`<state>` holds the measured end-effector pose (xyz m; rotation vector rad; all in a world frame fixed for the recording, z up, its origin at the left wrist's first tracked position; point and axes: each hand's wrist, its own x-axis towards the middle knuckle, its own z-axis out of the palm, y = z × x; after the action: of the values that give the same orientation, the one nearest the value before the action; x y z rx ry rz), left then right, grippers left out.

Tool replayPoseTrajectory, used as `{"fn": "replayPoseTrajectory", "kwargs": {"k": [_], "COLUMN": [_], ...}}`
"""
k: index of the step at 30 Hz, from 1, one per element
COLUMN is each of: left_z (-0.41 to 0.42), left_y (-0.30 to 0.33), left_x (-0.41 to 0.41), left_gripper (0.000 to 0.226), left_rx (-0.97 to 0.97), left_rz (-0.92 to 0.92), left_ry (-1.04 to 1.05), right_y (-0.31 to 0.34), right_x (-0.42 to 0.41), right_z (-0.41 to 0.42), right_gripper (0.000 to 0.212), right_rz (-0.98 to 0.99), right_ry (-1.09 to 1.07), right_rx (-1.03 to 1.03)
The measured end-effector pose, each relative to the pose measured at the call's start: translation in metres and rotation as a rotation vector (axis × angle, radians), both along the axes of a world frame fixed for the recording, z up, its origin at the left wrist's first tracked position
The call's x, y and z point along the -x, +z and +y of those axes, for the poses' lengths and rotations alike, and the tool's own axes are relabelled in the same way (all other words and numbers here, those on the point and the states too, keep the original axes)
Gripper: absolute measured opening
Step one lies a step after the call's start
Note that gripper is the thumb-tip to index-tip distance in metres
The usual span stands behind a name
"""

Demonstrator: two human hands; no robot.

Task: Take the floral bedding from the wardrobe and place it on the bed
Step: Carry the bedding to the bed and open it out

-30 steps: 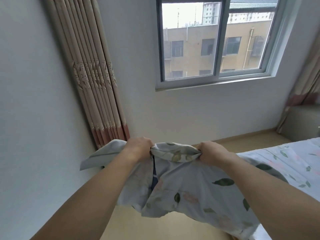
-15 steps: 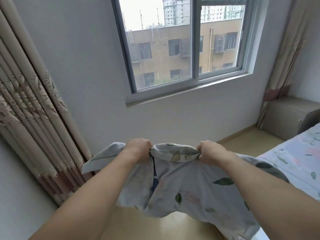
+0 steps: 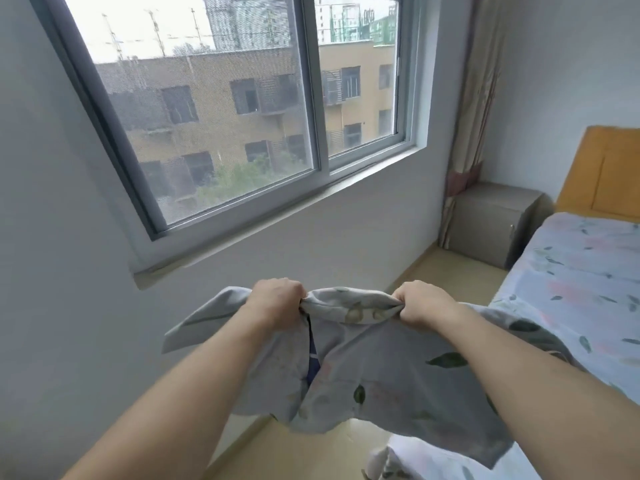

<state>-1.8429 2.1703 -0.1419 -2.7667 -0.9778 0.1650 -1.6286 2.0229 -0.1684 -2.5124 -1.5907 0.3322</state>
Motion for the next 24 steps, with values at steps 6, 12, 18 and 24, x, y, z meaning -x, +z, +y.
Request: {"fn": "replayPoseTrajectory", "kwargs": {"k": [6,12,18,24], "left_z": [0.115,0.187,0.257,0.315], "left_y": [-0.003,-0.018,-0.022,-0.004], "left_x": [-0.117,-0.257,-0.382,-0.504], "left_gripper": [0.016,0.009,0.013,0.014], "left_rx": [0.001,0.040,0.011,-0.028], "left_rz": [-0.029,-0.001,0.022,0.019], "left_ry": [-0.244,-0.460,-0.578,-0.696], "right_y": [-0.004,-0.014,-0.013,-0.006], "right_x": [-0.072,-0.173,-0.270,-0.369], "right_z": [0.067,0.111,0.162,0.214], "right_gripper": [0.022,0.020,0.021,0.018], "right_rz": [0.040,0.036,0.047,0.013], "right_ry": [-0.263,-0.506,-0.591,-0.696], "right_rx": [0.023,0.037,-0.038,-0.054]}}
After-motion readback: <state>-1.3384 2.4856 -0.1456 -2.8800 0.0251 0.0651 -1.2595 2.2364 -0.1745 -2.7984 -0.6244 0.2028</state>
